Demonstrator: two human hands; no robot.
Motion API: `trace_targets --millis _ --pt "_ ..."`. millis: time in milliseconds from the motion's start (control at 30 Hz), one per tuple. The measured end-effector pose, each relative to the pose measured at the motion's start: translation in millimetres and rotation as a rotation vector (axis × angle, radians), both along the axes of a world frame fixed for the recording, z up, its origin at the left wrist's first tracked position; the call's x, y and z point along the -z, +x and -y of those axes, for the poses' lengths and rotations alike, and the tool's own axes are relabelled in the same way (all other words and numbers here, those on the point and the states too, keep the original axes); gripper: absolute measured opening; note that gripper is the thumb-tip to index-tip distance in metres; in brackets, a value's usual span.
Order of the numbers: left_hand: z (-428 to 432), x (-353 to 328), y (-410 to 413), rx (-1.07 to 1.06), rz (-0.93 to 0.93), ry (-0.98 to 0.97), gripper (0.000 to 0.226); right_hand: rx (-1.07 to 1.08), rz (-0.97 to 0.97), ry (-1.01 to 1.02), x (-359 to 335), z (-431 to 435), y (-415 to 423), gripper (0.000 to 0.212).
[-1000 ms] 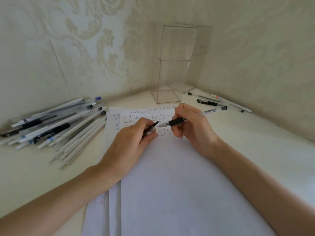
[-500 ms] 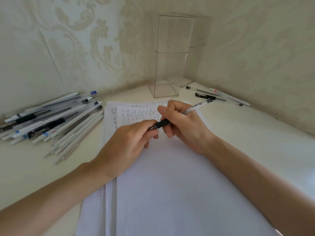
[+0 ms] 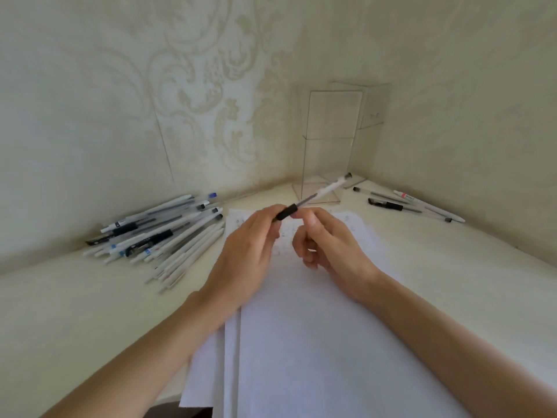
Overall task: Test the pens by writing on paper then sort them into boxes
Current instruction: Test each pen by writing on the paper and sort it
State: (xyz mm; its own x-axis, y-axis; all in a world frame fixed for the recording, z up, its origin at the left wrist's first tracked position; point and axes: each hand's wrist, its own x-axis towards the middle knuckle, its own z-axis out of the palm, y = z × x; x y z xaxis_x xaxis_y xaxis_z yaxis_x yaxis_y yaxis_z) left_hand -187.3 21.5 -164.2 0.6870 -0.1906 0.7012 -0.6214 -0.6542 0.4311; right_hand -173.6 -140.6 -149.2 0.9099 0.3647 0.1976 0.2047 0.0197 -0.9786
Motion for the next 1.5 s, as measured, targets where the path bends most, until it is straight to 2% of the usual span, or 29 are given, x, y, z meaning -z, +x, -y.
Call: trace_targets --millis 67,200,333,500,600,700,767,900,1000,1133,1233,1333,1400,1500 --pt "-26.1 -5.6 7.1 -0.212 0.002 -0.077 0.025 0.044 0.042 -0.039 -2.7 5.5 -0.7 0.050" --pt "-93.8 -12.9 9.5 -0.541 -0.038 -0.048 0.022 0.114 0.095 -0.152 -1.7 10.1 2.0 0.031" --pt "-133.8 -11.8 4.3 -0.736 -0.109 -0.028 0.023 0.122 0.125 -0.281 6.3 8.3 5.7 0.020" --pt "-136.8 -7.3 6.7 -0.907 -0.240 0.148 0.026 0.163 0.143 -0.367 11.7 12.6 9.8 0.019" --pt "-111.9 -8.3 8.8 -0.767 -0.165 0.182 0.025 0.206 0.165 -0.368 9.1 15.4 12.2 0.017" --pt "-69.5 -6.4 13.7 -0.444 -0.080 0.238 0.020 0.295 0.213 -0.400 4.8 23.6 15.7 0.014" --pt "-35.6 -3.9 16.9 -0.216 -0.106 0.288 0.023 0.417 0.250 -0.491 4.1 33.7 23.5 0.012" --pt "28.2 -2.9 26.2 0.095 -0.215 0.451 0.061 0.766 0.332 -0.706 8.2 65.7 49.8 0.009" --pt "52.8 7.9 32.5 0.172 -0.307 0.577 0.063 0.914 0.351 -0.841 17.4 97.2 64.1 0.026" --pt "53.7 16.5 32.4 0.190 -0.370 0.602 0.077 0.901 0.327 -0.929 23.0 124.0 79.0 0.039" --pt "52.1 17.1 33.5 0.206 -0.357 0.567 0.082 0.886 0.306 -1.126 25.4 128.8 94.2 0.040" --pt "54.0 19.2 34.5 0.219 -0.341 0.548 0.078 0.967 0.167 -1.284 26.6 133.5 102.7 0.038" --pt "55.0 20.6 34.7 0.223 -0.340 0.532 0.077 0.977 0.137 -1.312 28.2 135.3 104.1 0.033" --pt "54.9 20.2 34.2 0.202 -0.294 0.476 0.072 0.919 0.228 -1.257 26.4 134.5 101.6 0.025"
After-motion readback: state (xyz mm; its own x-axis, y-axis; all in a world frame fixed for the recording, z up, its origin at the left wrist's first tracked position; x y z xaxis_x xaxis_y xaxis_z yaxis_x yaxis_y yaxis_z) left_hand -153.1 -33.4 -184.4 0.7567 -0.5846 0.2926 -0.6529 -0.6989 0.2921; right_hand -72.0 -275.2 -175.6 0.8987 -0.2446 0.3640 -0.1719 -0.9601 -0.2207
